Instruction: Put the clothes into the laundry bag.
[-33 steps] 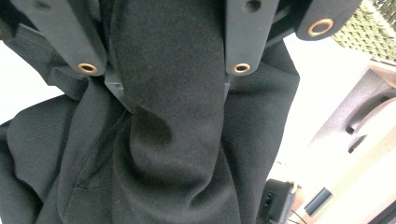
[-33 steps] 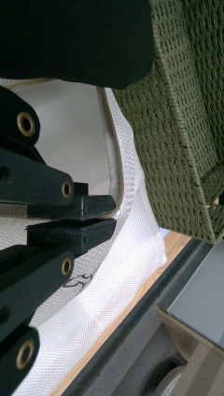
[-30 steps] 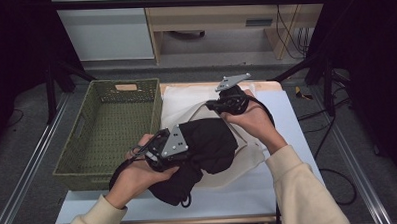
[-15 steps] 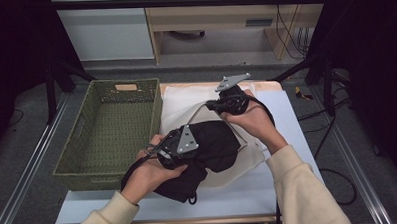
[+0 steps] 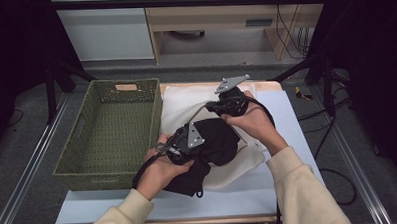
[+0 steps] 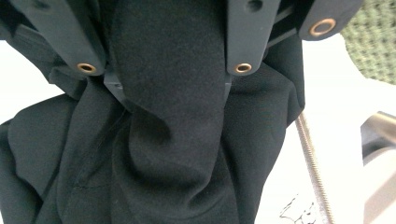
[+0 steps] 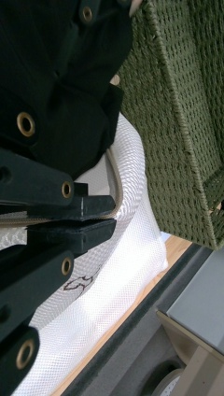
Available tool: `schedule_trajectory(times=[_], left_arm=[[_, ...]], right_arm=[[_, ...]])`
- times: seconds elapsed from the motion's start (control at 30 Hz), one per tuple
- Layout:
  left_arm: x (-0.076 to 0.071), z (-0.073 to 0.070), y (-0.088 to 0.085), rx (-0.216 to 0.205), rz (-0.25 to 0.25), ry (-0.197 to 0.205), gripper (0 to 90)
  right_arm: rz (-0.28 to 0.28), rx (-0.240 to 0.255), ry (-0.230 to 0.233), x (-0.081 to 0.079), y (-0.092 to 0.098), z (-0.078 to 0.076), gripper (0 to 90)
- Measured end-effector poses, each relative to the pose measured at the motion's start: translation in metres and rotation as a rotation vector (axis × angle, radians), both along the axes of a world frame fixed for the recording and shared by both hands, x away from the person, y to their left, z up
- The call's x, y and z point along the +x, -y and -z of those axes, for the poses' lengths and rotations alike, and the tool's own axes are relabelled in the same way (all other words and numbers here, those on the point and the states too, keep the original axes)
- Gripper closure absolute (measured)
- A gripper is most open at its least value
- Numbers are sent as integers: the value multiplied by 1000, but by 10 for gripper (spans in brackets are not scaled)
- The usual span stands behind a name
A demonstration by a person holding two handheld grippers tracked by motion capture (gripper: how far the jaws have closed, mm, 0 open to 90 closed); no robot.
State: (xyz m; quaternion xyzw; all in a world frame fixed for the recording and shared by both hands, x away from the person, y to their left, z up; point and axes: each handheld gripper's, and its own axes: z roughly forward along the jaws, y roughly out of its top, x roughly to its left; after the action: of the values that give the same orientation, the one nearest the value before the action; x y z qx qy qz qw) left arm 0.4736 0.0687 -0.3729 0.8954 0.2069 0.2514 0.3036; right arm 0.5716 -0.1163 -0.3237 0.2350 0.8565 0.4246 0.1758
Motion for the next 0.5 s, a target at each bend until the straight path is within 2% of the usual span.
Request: schedule_trajectory(times=[0.3,0.4,0.5], left_arm=[[8,15,14,-24,-46,-13,631],[10,21,19,-46,-55,-13,631],[13,26,22,-41,-71,-16,631]], right_arm=[[-11,0,7,-6,-2,0,875],[-15,0,4,-7,-1,1,875],[-20,-1,2,-7,0,2,875]])
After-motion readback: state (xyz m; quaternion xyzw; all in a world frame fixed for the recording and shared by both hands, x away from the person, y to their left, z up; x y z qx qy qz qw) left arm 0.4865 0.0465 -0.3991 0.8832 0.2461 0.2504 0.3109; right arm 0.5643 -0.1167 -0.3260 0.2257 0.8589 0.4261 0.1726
